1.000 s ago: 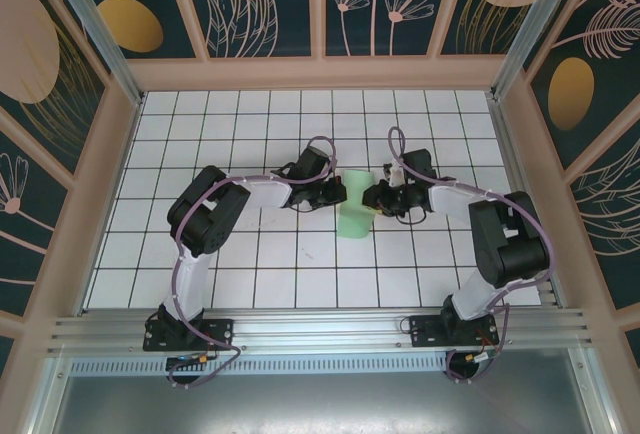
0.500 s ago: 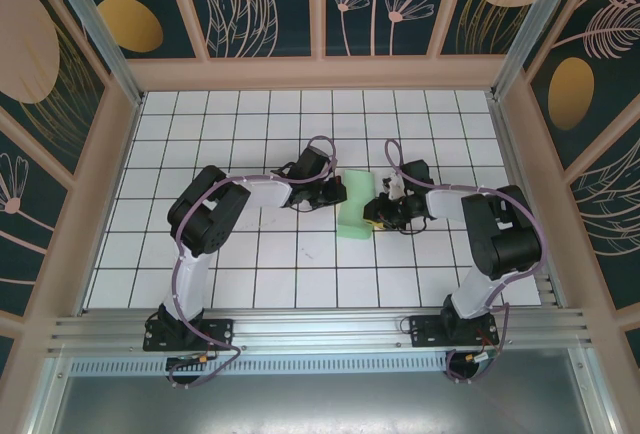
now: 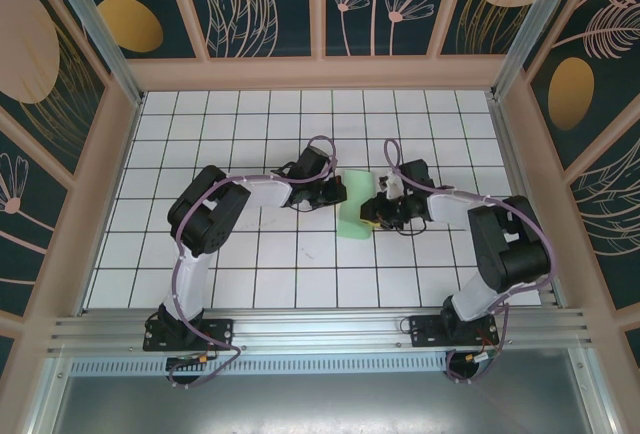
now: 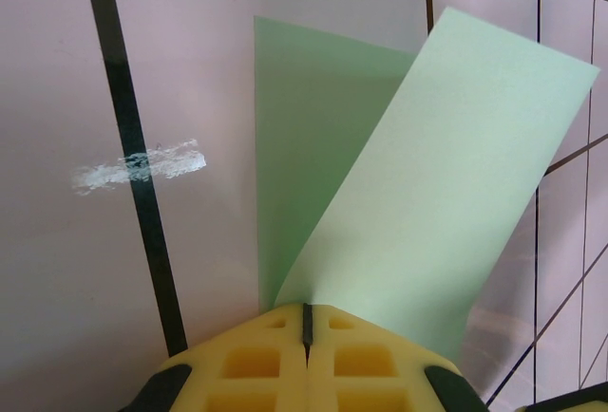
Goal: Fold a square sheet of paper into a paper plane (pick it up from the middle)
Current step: Fold the square sheet of paper in half at the center of the table.
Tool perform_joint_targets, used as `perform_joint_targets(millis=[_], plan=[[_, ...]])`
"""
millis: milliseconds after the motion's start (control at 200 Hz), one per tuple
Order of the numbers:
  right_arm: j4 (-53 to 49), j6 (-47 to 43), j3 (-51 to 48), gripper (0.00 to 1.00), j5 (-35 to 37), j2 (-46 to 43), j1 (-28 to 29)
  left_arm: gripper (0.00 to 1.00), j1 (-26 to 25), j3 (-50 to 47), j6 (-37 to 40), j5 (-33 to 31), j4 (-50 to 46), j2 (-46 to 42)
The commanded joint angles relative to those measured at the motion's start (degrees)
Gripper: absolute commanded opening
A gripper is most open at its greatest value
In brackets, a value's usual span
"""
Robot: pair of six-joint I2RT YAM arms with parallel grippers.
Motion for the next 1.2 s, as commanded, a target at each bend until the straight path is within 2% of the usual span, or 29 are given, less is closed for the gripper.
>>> perform_joint_targets(millis=[0, 175, 495, 756, 971, 1196], plan=[[1.15, 0.93, -2.78, 0.27, 0.76, 2.21, 0.15, 0.04, -0.32, -0.48, 1.51, -1.94, -4.74, 3.54], [0.91, 0.51, -3.17, 0.27, 1.58, 3.72, 0.09, 0.04, -0.31, -0.64, 1.37, -1.94, -4.66, 3.59], [-1.45, 1.47, -2.7, 0.28, -1.61, -4.63, 0.53, 0.04, -0.32, -0.71, 1.43, -1.72, -4.66, 3.66], [1.44, 2.55, -6.42, 0.28, -2.69, -2.3, 1.2, 0.04, -0.31, -0.58, 1.52, -1.46, -4.65, 3.74], [-2.64, -0.7, -4.93, 0.28, 1.22, 1.27, 1.15, 0.04, -0.33, -0.4, 1.6, -1.28, -4.57, 3.93], [-3.88, 0.31, -2.24, 0.29, 0.86, -3.89, 1.26, 0.04, -0.34, -0.84, 1.58, -1.1, -4.48, 3.89]])
